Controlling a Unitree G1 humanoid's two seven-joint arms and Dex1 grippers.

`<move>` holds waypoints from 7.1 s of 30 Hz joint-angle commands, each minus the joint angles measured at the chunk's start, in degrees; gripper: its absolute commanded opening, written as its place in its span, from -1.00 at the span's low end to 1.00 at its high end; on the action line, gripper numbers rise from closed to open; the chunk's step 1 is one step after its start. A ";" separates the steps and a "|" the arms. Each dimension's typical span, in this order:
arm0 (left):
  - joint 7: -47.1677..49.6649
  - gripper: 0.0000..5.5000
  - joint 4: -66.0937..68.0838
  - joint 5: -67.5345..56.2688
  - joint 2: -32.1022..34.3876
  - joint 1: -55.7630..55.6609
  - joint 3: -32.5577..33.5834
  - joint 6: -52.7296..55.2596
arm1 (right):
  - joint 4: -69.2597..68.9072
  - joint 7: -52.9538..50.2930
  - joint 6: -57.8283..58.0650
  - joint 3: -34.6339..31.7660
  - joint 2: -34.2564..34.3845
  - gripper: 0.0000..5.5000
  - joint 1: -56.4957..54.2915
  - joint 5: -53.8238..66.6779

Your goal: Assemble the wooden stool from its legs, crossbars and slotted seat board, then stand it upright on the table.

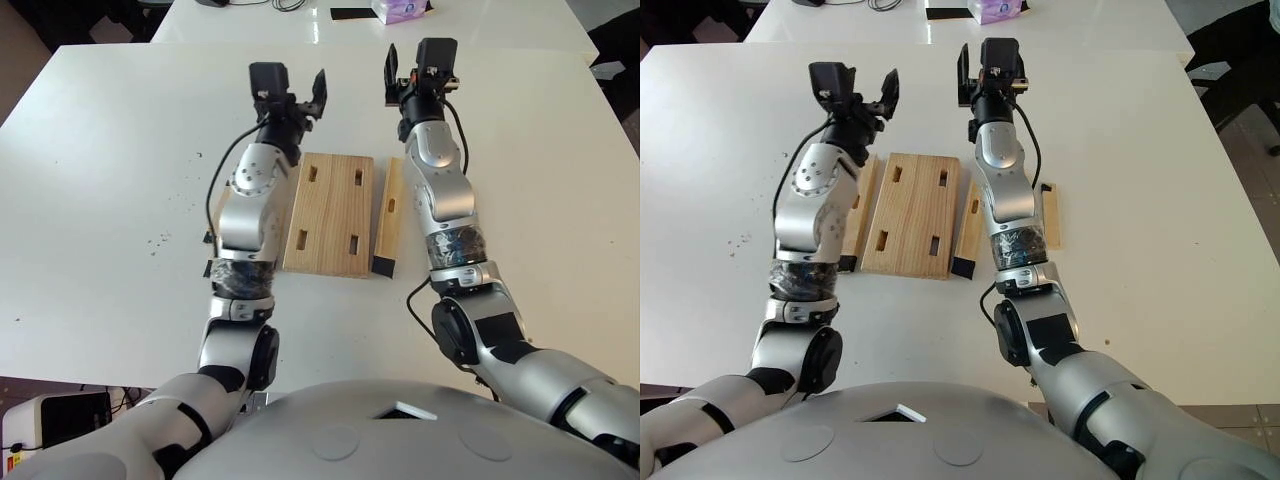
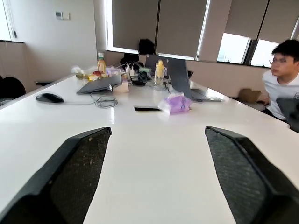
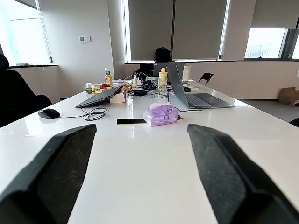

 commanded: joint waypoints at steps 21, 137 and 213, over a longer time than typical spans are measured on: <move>-34.87 0.36 14.83 -7.25 34.92 16.89 8.80 7.09 | -6.00 -4.14 1.64 -4.24 -2.67 0.32 4.83 -0.35; -39.99 -0.52 -18.39 -40.63 18.06 10.91 2.47 8.72 | -26.82 63.10 54.55 -4.26 -30.02 0.32 -4.53 61.25; 11.00 0.03 27.79 -5.63 -10.47 -13.04 3.83 -17.94 | -7.21 87.93 6.92 4.38 -48.38 -0.52 12.07 23.30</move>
